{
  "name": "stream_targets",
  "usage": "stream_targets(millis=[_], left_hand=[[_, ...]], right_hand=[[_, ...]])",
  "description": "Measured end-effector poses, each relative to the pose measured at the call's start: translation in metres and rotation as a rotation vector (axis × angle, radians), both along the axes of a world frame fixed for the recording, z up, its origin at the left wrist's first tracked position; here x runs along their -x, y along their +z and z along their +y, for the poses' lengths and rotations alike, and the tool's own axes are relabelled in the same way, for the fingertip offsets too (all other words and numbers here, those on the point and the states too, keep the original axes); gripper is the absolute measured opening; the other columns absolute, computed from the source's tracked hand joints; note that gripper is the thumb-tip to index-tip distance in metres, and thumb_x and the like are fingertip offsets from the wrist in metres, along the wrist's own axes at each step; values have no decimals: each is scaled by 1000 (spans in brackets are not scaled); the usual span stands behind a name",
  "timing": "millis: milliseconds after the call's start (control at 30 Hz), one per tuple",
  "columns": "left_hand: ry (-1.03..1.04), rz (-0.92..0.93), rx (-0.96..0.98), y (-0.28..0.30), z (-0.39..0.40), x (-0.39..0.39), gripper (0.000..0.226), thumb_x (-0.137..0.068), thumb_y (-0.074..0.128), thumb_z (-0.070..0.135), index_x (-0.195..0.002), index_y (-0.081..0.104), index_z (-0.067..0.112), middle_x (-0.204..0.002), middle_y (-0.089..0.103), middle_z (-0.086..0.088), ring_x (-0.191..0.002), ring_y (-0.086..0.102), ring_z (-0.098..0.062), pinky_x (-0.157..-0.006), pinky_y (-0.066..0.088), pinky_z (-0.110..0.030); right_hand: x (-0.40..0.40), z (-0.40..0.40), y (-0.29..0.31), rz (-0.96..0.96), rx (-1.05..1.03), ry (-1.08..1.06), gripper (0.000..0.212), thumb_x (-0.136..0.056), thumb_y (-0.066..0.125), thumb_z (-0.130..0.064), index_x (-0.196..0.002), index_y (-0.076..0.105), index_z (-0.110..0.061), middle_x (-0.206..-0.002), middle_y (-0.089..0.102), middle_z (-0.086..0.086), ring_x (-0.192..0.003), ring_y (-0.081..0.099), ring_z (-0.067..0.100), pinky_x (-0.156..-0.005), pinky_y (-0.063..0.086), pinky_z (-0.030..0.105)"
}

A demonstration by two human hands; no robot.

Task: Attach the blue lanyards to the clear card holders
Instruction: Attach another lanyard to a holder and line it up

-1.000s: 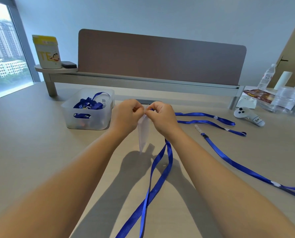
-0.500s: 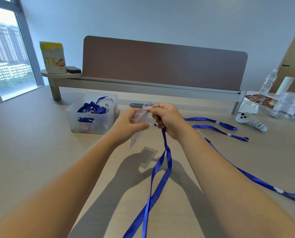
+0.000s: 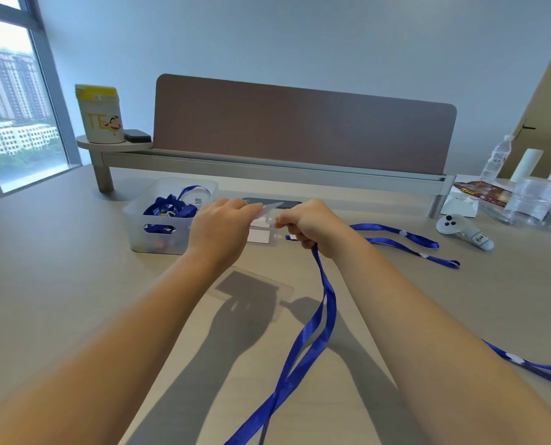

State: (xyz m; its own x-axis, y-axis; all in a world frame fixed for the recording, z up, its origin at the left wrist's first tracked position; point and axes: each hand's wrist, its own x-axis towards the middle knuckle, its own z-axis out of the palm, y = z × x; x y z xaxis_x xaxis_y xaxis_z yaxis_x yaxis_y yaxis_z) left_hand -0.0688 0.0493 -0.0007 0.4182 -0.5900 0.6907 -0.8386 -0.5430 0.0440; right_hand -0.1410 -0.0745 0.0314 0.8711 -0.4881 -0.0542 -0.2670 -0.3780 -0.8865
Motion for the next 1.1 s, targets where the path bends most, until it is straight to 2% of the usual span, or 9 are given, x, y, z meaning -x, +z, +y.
stream_targets(millis=[100, 233, 367, 533, 733, 800, 867, 967, 1100], left_hand=[[72, -71, -117, 0, 2, -3, 30, -64, 76, -5, -91, 72, 7, -77, 76, -15, -63, 69, -35, -56, 57, -40], [129, 73, -36, -2, 4, -3, 28, -90, 50, 7, -116, 61, 11, -111, 69, -15, -99, 63, -36, -80, 52, -42], [236, 173, -64, -11, 9, -11, 32, -97, 37, 15, -126, 52, 17, -123, 63, -10, -109, 59, -32, -84, 50, -40], [232, 247, -73, -22, 6, -18, 32, -97, 38, 19, -124, 53, 17, -119, 65, -9, -105, 61, -29, -81, 51, -37], [180, 330, -89, -41, 4, -17, 30, -96, 38, 18, -119, 57, 13, -112, 67, -12, -98, 62, -31, -82, 50, -39], [161, 364, -111, -47, 4, -15, 29, -96, 38, 17, -116, 58, 10, -110, 67, -14, -96, 61, -32, -82, 50, -40], [149, 387, -114, -51, 4, -13, 30, -96, 38, 17, -117, 57, 10, -111, 66, -15, -98, 61, -33, -84, 50, -41], [148, 392, -113, -53, 3, -12, 32, -96, 37, 17, -122, 55, 13, -113, 66, -14, -100, 60, -34, -85, 51, -44], [141, 389, -111, -54, 2, -11, 33, -96, 36, 18, -124, 54, 15, -113, 65, -13, -99, 60, -32, -83, 52, -42]], right_hand=[[-5, 1, -5, 56, 176, -21, 14, -84, 55, -10, -88, 62, 2, -59, 38, 5, -52, 30, 15, -49, 27, 26], [-11, -3, -12, -142, 412, -172, 16, -92, 45, -15, -83, 55, -6, -64, 43, 2, -69, 42, 20, -56, 33, 26], [-13, -11, -5, -510, 297, -326, 13, -98, 35, -20, -92, 40, -9, -68, 40, -8, -60, 39, 6, -48, 36, 2], [-22, -19, -3, -676, 293, -306, 12, -98, 35, -18, -90, 35, -10, -67, 37, -10, -57, 37, 5, -49, 37, 1], [-15, -33, -72, -184, 138, -174, 28, -93, 48, -27, -67, 42, -18, -65, 43, -4, -60, 40, 9, -61, 39, 23], [-8, -38, -95, 60, 208, -160, 25, -89, 53, -33, -69, 50, -18, -77, 55, -1, -79, 53, 15, -80, 49, 34], [-3, -42, -107, 299, 374, -162, 19, -86, 56, -35, -72, 56, -22, -104, 61, 2, -109, 49, 23, -97, 43, 43], [1, -39, -111, 496, 554, -155, 25, -83, 60, -40, -98, 65, -20, -124, 50, 3, -118, 41, 27, -97, 42, 40], [3, -32, -112, 533, 602, -160, 41, -77, 64, -41, -106, 59, -13, -109, 49, 8, -104, 46, 23, -83, 46, 35]])
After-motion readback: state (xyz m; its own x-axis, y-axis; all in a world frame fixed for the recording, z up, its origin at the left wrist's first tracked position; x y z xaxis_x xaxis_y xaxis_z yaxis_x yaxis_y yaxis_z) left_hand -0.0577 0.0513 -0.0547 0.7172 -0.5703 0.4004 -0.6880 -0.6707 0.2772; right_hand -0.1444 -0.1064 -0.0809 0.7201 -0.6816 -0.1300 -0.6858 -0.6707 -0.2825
